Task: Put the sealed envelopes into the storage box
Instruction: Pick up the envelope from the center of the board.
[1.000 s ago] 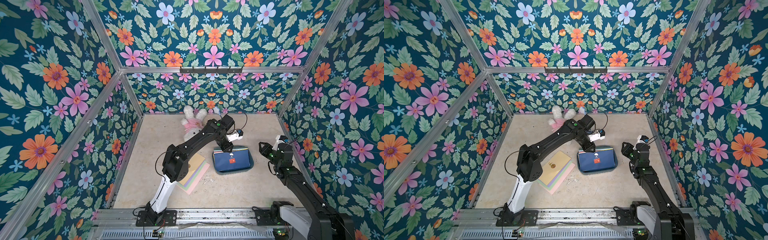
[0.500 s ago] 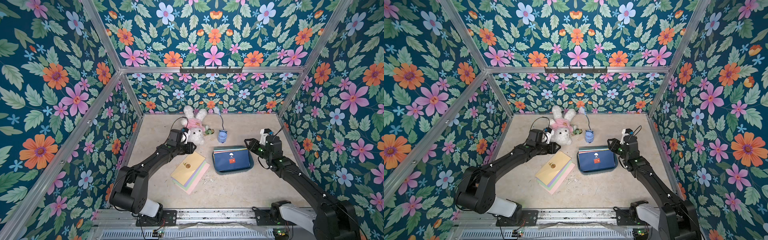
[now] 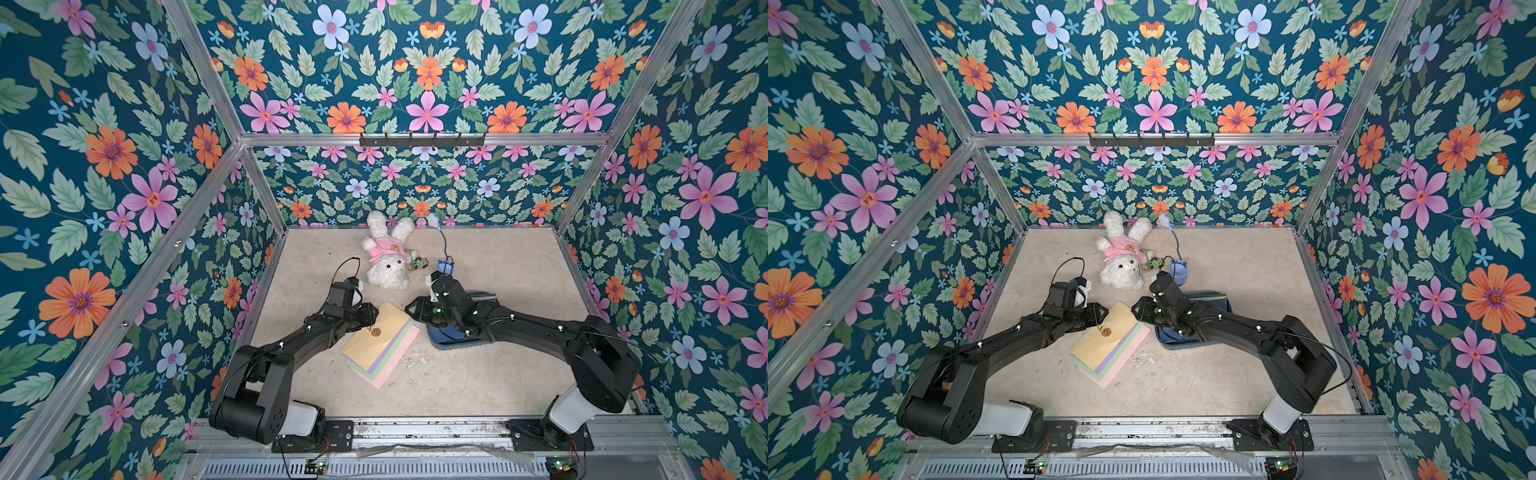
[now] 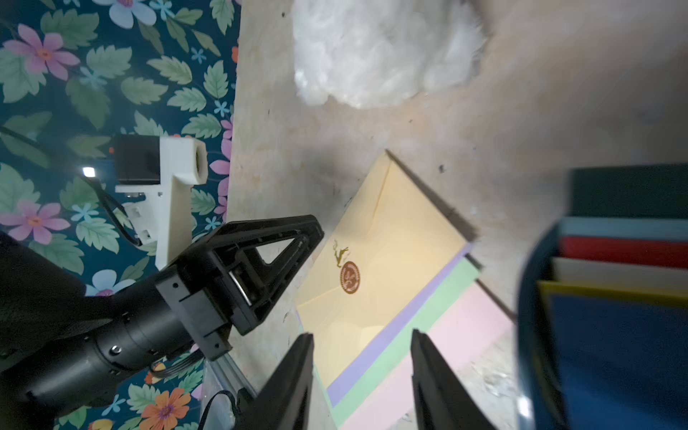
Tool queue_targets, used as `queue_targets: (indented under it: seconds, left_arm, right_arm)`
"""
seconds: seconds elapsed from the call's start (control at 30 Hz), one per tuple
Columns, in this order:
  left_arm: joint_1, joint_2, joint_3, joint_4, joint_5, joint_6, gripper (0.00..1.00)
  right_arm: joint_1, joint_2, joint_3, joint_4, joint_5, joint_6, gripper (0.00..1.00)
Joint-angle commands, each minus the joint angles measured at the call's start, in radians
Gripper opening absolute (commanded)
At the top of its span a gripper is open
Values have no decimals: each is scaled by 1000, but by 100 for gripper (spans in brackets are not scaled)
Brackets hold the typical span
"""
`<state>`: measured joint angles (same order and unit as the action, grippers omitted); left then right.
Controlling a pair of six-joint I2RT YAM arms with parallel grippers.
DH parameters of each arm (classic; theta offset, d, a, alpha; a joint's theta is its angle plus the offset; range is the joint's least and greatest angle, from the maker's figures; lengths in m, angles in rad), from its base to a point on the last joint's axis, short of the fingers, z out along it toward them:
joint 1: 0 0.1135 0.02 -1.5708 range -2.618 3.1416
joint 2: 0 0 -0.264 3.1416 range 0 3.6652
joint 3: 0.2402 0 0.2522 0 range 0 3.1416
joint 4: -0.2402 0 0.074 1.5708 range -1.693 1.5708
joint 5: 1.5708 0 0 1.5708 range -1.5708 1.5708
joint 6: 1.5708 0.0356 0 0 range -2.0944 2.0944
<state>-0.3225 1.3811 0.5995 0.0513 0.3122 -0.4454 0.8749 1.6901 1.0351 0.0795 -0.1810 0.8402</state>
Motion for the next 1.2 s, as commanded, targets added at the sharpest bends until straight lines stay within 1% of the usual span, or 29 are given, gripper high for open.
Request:
queue_targets:
  seconds: [0.0,0.2,0.43,0.83,0.97,1.17]
  left_arm:
    - [2,-8,-20,9,-35,-19,37]
    - [2,31,-66,57,-26,-39,35]
    - [2,34,-67,41,-85,-28,34]
    - [1,87,-59,28,-55,-19,29]
    - [2,95,-55,26,-47,-19,28]
    - [2,102,-50,6,-52,-18,26]
  right_arm:
    - [26,63,40,3,-30,59,47]
    - [60,153,87,26,-71,121,46]
    - [77,204,88,39,-89,160,46]
    - [79,277,83,98,-142,197,45]
    - [79,288,86,100,-144,206,46]
    - [79,303,84,75,-110,235,46]
